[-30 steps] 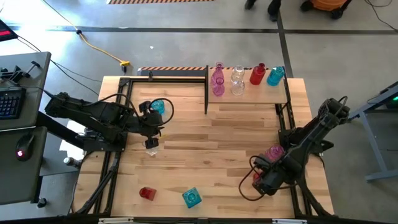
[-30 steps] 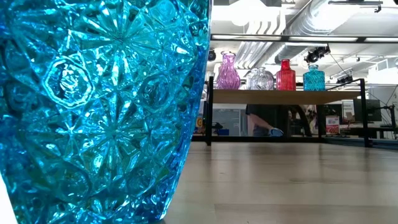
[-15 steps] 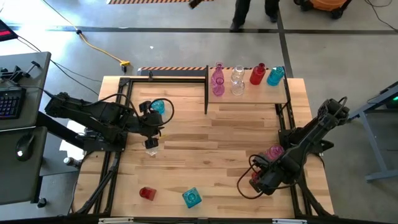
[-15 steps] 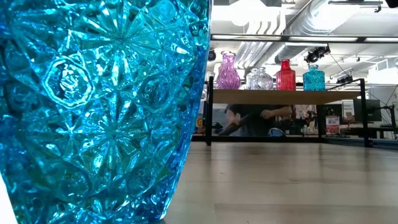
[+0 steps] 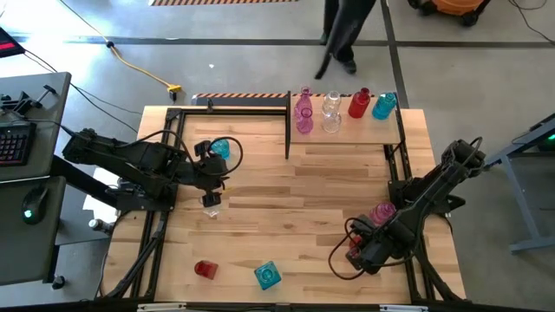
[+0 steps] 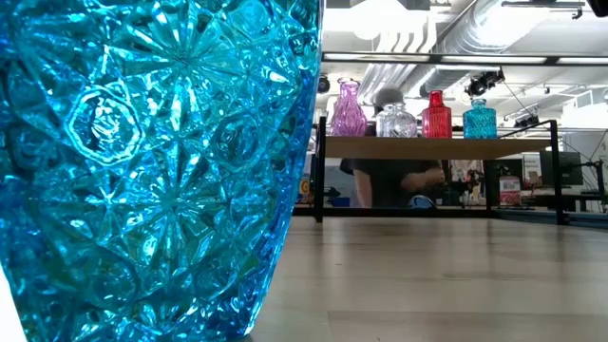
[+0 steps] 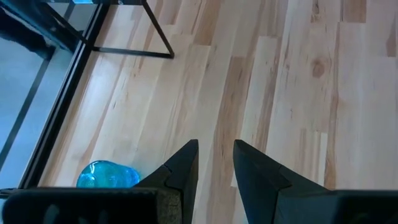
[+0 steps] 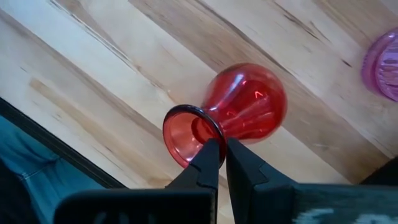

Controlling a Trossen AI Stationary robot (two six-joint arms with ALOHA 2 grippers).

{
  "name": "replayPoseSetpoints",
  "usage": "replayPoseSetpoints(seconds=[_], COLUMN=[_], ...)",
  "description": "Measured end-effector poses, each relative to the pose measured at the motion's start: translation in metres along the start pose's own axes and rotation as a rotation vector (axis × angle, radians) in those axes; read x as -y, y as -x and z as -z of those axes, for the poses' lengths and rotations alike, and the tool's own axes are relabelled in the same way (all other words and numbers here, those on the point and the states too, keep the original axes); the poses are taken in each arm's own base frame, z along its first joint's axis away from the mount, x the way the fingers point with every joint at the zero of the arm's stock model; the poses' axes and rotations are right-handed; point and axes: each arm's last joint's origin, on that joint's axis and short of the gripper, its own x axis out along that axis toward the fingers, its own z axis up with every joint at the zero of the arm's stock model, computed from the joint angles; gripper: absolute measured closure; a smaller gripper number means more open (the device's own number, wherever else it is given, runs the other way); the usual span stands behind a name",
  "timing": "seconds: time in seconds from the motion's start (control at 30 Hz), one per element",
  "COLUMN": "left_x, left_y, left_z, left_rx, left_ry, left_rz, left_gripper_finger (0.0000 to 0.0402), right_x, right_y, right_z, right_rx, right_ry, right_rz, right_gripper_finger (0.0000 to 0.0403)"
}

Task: Sort vases onto shelf
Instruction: Put the right red vase on the shelf aligned with the other red vase

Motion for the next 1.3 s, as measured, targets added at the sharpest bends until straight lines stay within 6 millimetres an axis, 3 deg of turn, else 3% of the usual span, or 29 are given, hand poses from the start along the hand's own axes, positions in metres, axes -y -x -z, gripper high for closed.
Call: replayPoseSetpoints(seconds=[0.8,1.3], left_x=[0.0007,0.0007], left_y=[0.0000,0.0000], left_z=[-0.0026,-0.0026], left_rx=[0.025,0.025], left_ry=[-0.021,-0.021], left_rz=[0.007,0.007], left_gripper_finger=[0.0312,0.0312], right_x=[0.0070,0.0102], right_y=[-0.0002,-0.0005], right_z=[-0.0060,-0.0071], right_rx=[0.021,0.054], right_ry=[-0.036,-0.060], right_rz=[0.081,0.112], right_gripper_finger=[0.0400,0.0312])
